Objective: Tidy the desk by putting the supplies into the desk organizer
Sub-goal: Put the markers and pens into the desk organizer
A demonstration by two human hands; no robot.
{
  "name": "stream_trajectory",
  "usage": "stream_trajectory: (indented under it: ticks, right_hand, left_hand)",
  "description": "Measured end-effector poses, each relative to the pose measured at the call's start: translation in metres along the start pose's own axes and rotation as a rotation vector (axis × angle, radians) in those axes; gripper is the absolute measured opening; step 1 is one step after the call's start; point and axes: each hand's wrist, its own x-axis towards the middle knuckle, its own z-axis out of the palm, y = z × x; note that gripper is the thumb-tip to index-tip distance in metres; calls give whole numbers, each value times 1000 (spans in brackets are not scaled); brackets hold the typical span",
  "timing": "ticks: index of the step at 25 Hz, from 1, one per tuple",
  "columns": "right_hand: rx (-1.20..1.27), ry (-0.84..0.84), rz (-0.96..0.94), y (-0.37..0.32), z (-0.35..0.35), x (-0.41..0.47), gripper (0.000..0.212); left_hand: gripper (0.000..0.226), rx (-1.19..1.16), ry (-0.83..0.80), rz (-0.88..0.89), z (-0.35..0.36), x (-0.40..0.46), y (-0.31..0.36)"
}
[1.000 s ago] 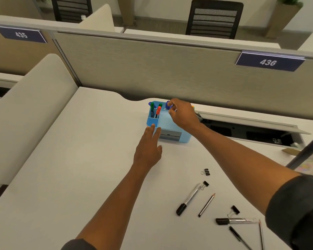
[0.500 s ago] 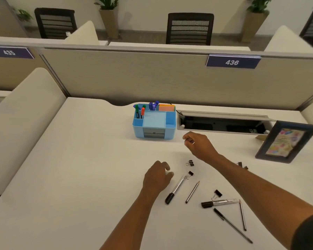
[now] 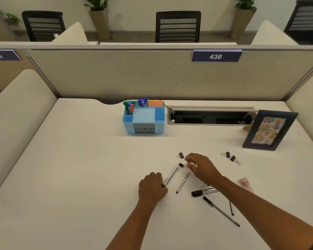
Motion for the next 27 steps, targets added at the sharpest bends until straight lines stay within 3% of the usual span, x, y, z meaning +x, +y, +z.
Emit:
stream_trajectory:
  ticks: [4,10,14,18,20,24,27]
  right_hand:
    - [-15,6,-23,-4,1,-3,18]
    - [-60,13,-188,-36,-5,9,36]
    - [-178,-26,-277,-64,-7,22,23]
    - [-40,73,-123,-83,-9,36,19]
    - [86,116,-16,-92,-13,45,25]
    - [275,149,96,-109,-20,63,50]
    - [291,178,107,-114,-23,73,66]
  left_hand:
    - [12,-85,124,-7,-2,-3,0]
    - [11,-170,281,80,-24,4,4]
    - [12,-340,404,160,-47,15,12]
    - [32,-665,511,119,-62,28,14]
    - [37,-723,471,73,-65,32,14]
    - [32,-664,251,142,-60,43,15]
    - [26,-613,283,127,-64,54,18]
